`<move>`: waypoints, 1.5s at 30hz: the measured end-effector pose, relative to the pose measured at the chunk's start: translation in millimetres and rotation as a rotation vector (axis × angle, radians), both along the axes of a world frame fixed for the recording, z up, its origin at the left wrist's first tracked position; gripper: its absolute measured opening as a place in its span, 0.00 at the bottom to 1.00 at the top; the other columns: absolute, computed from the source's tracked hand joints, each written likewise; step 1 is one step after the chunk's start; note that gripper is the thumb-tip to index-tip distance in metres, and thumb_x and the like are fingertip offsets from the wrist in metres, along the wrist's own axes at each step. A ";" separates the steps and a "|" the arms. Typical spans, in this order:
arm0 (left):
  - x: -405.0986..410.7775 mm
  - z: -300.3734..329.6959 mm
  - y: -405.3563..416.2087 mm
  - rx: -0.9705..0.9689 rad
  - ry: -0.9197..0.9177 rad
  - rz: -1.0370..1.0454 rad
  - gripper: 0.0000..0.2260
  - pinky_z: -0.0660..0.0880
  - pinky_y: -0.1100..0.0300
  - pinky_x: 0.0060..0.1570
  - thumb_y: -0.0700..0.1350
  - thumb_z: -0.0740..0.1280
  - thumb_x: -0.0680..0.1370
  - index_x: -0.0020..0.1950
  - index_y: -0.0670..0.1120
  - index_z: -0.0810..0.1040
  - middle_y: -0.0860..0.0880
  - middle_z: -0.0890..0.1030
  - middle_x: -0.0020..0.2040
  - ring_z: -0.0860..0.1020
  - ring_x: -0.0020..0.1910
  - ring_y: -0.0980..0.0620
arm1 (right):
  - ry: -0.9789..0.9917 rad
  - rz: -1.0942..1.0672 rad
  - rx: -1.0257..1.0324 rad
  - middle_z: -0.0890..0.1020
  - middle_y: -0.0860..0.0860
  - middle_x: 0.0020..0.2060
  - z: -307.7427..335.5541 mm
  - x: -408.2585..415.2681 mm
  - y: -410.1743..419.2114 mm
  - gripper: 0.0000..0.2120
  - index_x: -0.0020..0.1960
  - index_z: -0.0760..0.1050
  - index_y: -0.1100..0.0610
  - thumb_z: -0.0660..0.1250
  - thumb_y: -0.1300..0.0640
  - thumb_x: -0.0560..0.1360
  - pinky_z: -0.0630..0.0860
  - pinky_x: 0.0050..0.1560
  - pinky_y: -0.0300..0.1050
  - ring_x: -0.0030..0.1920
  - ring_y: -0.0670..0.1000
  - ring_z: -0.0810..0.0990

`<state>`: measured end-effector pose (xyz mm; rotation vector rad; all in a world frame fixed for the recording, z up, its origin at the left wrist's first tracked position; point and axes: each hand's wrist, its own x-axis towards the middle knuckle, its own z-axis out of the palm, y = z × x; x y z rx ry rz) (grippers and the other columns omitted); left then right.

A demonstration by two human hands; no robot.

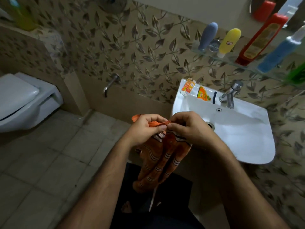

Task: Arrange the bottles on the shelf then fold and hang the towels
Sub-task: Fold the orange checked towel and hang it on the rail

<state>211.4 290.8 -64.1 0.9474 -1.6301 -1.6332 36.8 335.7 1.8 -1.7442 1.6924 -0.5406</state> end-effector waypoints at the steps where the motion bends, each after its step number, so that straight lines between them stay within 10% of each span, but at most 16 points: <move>1: -0.2 1.4 -1.7 -0.001 -0.028 0.036 0.05 0.79 0.59 0.48 0.36 0.71 0.75 0.48 0.45 0.82 0.50 0.84 0.41 0.82 0.43 0.55 | -0.005 -0.014 0.015 0.85 0.51 0.37 1.2 0.0 1.3 0.06 0.46 0.82 0.57 0.72 0.54 0.76 0.79 0.41 0.46 0.40 0.48 0.83; 7: -0.5 4.6 -17.3 -0.348 -0.410 0.255 0.08 0.70 0.76 0.38 0.45 0.76 0.70 0.37 0.57 0.82 0.63 0.82 0.35 0.79 0.40 0.68 | 0.164 0.016 0.212 0.83 0.52 0.36 12.0 -17.8 10.5 0.15 0.41 0.78 0.55 0.70 0.43 0.74 0.74 0.37 0.42 0.36 0.47 0.80; 11: 1.6 3.1 -22.9 -0.422 -0.429 0.337 0.10 0.67 0.79 0.36 0.44 0.76 0.71 0.37 0.59 0.81 0.65 0.80 0.34 0.78 0.40 0.70 | -0.237 0.171 0.415 0.86 0.55 0.41 23.1 -42.7 22.5 0.12 0.45 0.82 0.58 0.71 0.48 0.75 0.82 0.49 0.50 0.43 0.51 0.85; 22: 4.2 -1.6 -30.4 -0.367 -0.511 0.380 0.09 0.69 0.78 0.34 0.45 0.76 0.71 0.36 0.58 0.81 0.64 0.80 0.33 0.79 0.39 0.68 | -0.772 0.281 0.474 0.69 0.51 0.23 -6.5 -53.4 18.1 0.15 0.28 0.69 0.54 0.70 0.59 0.71 0.64 0.28 0.39 0.24 0.48 0.66; 29: 23.3 -9.2 -28.0 -0.116 -0.399 0.317 0.23 0.72 0.60 0.56 0.47 0.74 0.73 0.67 0.58 0.75 0.52 0.79 0.60 0.75 0.59 0.56 | -0.258 -0.224 0.052 0.83 0.53 0.33 -16.7 -28.1 -0.4 0.11 0.39 0.80 0.56 0.68 0.54 0.78 0.77 0.42 0.49 0.35 0.49 0.82; 35: 10.2 -0.7 -9.4 0.030 -0.090 0.026 0.25 0.77 0.56 0.58 0.42 0.73 0.75 0.69 0.59 0.73 0.50 0.83 0.53 0.81 0.55 0.52 | -0.141 -0.179 -0.093 0.85 0.52 0.37 -15.4 5.9 -7.6 0.08 0.44 0.81 0.56 0.67 0.56 0.79 0.79 0.45 0.50 0.41 0.51 0.83; 39: -0.2 1.7 -13.3 0.026 -0.063 0.051 0.07 0.78 0.57 0.51 0.35 0.70 0.76 0.52 0.41 0.83 0.46 0.84 0.46 0.82 0.48 0.52 | -0.207 -0.113 -0.070 0.85 0.56 0.37 -8.7 8.6 -7.4 0.08 0.43 0.80 0.59 0.69 0.55 0.78 0.78 0.41 0.49 0.38 0.52 0.82; 45: 0.1 11.7 -30.1 -0.161 -0.327 0.279 0.10 0.80 0.63 0.41 0.39 0.71 0.72 0.39 0.56 0.85 0.59 0.85 0.37 0.83 0.40 0.59 | -0.042 0.046 0.106 0.76 0.47 0.25 6.4 -19.4 -3.0 0.17 0.36 0.76 0.58 0.71 0.46 0.75 0.68 0.28 0.36 0.27 0.42 0.72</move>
